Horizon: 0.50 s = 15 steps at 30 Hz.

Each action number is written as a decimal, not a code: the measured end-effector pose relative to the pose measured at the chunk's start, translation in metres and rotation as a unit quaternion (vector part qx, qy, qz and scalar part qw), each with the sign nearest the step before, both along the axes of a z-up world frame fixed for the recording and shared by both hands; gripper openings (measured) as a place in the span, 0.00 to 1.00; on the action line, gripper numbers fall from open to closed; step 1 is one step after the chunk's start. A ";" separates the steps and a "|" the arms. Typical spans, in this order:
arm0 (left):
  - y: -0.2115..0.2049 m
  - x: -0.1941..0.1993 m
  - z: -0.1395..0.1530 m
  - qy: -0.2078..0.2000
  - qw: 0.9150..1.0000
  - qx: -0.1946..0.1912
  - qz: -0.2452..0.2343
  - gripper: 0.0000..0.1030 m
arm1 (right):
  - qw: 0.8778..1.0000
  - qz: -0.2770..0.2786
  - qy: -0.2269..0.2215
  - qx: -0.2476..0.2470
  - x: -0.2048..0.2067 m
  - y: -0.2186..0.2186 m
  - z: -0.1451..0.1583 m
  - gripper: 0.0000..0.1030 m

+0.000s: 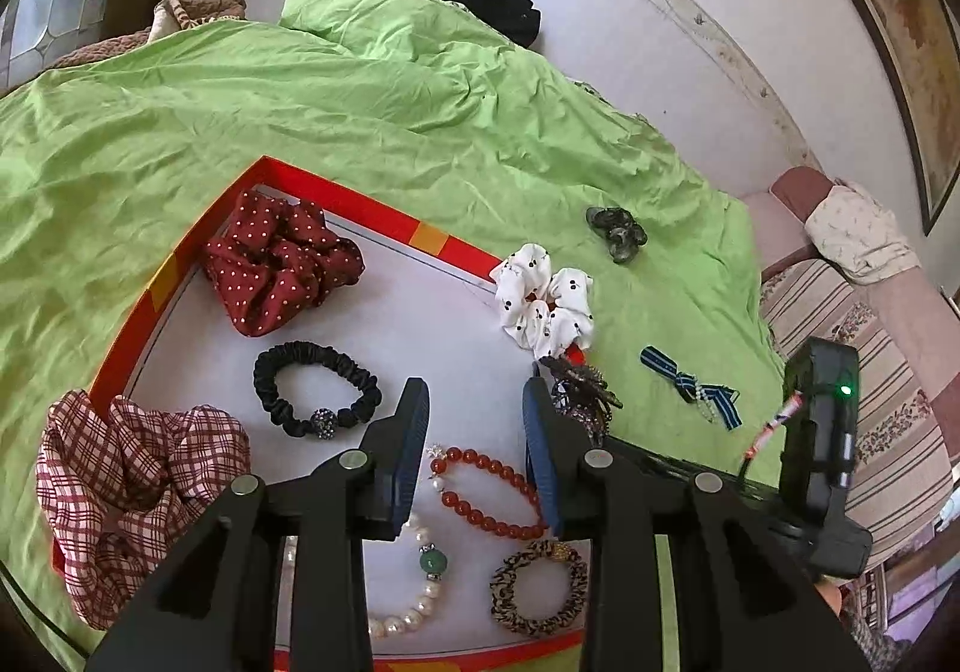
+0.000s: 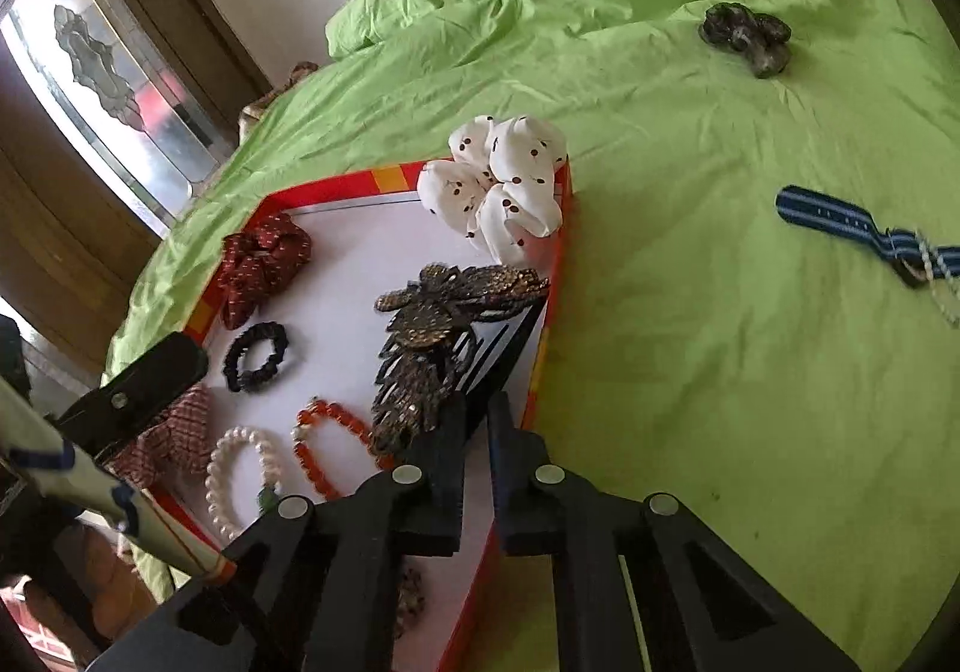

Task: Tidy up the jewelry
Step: 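Lower the red bracelet and open left gripper while right lowers and releases the clip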

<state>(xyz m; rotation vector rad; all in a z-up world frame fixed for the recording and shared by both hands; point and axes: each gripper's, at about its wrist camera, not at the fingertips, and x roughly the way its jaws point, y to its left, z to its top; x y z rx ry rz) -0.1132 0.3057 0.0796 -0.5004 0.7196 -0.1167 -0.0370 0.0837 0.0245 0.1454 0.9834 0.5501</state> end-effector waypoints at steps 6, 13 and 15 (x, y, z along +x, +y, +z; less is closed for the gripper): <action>-0.002 0.002 -0.002 0.005 1.000 0.006 0.003 0.30 | 1.000 -0.001 -0.013 -0.005 -0.007 0.002 0.008 0.10; -0.002 0.003 -0.002 0.005 1.000 0.006 0.001 0.33 | 1.000 -0.019 -0.020 0.010 -0.014 -0.014 0.020 0.26; -0.003 0.003 -0.003 0.007 1.000 0.009 0.003 0.35 | 0.999 -0.022 -0.025 0.010 -0.019 -0.021 0.024 0.29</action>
